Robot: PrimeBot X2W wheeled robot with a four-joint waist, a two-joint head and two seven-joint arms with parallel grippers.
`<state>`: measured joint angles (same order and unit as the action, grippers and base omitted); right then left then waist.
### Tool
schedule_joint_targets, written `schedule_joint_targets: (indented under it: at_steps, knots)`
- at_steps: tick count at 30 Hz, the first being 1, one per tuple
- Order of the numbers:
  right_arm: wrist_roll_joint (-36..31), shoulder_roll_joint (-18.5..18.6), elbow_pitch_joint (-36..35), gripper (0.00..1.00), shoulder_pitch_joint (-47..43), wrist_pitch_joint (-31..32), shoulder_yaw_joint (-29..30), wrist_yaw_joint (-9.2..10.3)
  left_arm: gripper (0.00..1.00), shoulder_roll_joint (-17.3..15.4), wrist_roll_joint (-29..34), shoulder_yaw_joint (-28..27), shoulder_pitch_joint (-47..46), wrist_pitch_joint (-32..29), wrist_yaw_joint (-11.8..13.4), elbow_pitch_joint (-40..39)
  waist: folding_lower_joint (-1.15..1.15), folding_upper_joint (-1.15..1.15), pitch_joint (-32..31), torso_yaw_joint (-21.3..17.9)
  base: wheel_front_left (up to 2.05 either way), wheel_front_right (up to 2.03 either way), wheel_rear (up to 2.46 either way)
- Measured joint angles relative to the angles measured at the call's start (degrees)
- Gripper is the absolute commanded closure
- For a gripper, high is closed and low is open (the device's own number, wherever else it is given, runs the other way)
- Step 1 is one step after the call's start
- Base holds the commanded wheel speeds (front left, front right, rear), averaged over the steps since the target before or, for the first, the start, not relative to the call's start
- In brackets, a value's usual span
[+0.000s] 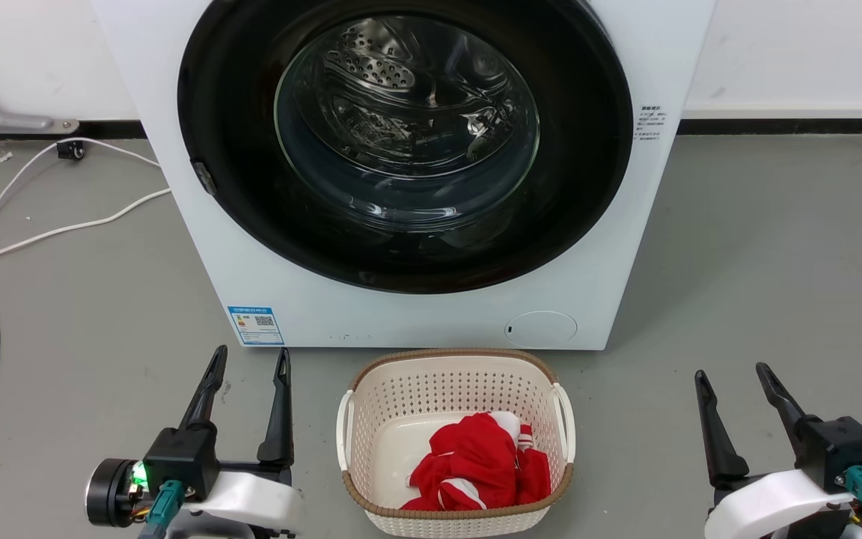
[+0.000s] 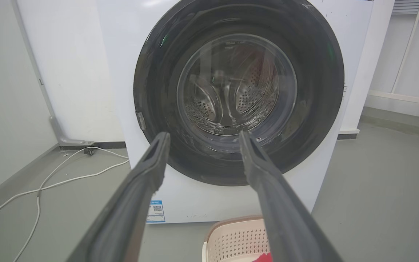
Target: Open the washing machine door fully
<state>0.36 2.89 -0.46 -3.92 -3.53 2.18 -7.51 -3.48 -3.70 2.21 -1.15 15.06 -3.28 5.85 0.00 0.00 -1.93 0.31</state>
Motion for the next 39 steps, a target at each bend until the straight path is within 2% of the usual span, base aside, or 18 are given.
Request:
schedule_joint_targets:
  at_steps: [3, 4, 5, 6, 12, 15, 19, 21, 24, 33, 37, 39]
  knots:
    - [0.23, 0.00, 0.03, 0.00, 0.01, 0.00, 0.13, 0.00, 0.00, 0.04, 0.00, -0.04, 0.02, 0.00, 0.03, -0.01, 0.00, 0.00, 0.07, 0.01, 0.00, 0.00, 0.00]
    - [0.35, 0.00, 0.09, 0.54, 0.01, 0.00, 0.18, 0.00, 0.00, 0.07, 0.00, -0.02, 0.02, 0.00, 0.09, -0.02, 0.00, 0.00, 0.08, 0.02, 0.00, 0.00, 0.00]
    - [0.46, 0.00, 0.13, 0.84, 0.01, 0.00, 0.20, 0.00, 0.00, 0.08, 0.00, -0.03, 0.02, 0.00, 0.09, -0.01, 0.00, 0.00, 0.08, 0.02, 0.00, 0.00, 0.00]
    - [0.63, 0.00, 0.19, 1.00, 0.01, 0.01, 0.21, 0.00, 0.00, 0.09, 0.00, -0.03, 0.02, 0.00, 0.09, -0.01, 0.00, 0.00, 0.08, 0.02, 0.00, 0.00, 0.00]
    - [2.13, 0.00, 0.37, 1.00, 0.01, -0.08, 0.24, 0.00, 0.00, 0.18, 0.03, -0.04, 0.02, 0.00, 0.09, -0.09, 0.00, 0.00, 0.10, 0.01, 0.00, 0.00, 0.00]
    - [6.61, -0.01, 1.11, 1.00, 0.10, -1.32, 1.27, 0.00, 0.00, 0.21, 0.08, -0.12, 0.02, 0.00, 0.11, -0.14, 0.00, 0.00, 0.14, -0.08, 0.00, 0.00, 0.00]
    - [20.29, 0.00, 4.37, 1.00, 1.09, -4.32, 2.77, 0.01, 0.00, 0.25, 0.08, -0.15, 0.07, 0.00, 0.25, -0.14, 0.00, 0.00, 0.10, -0.13, 0.00, 0.00, 0.00]
    - [22.40, -0.03, 6.11, 1.00, 1.99, -6.46, 4.37, 0.00, 0.00, 0.27, 0.08, -0.19, 0.09, 0.00, 0.25, -0.16, 0.00, 0.00, 0.12, -0.13, 0.00, 0.00, 0.00]
    - [30.58, 0.01, 9.38, 1.00, 4.03, -8.89, 5.89, 0.01, 0.00, 0.30, 0.07, -0.25, 0.10, 0.00, 0.36, -0.26, 0.00, 0.00, 0.18, -0.10, 0.00, 0.00, 0.00]
    - [61.18, -0.03, 14.50, 1.00, 11.81, -11.37, 6.26, 0.01, 0.00, 0.44, -0.12, -0.30, 0.10, 0.01, 0.53, -0.66, 0.00, 0.00, 1.02, -0.10, 0.00, 0.00, 0.00]
    - [69.85, -0.02, 16.28, 1.00, 16.42, -11.50, 7.27, 0.01, 0.00, 0.45, -0.45, -0.73, 0.02, 0.01, 0.52, -1.16, 0.00, 0.00, 2.15, -0.23, 0.00, 0.00, 0.00]
    - [71.88, -0.03, 17.77, 1.00, 19.47, -10.89, 7.77, 0.02, 0.00, 0.45, -0.53, -0.99, -0.26, 0.01, 0.49, -1.55, 0.00, 0.00, 3.07, -0.31, 0.00, 0.00, 0.00]
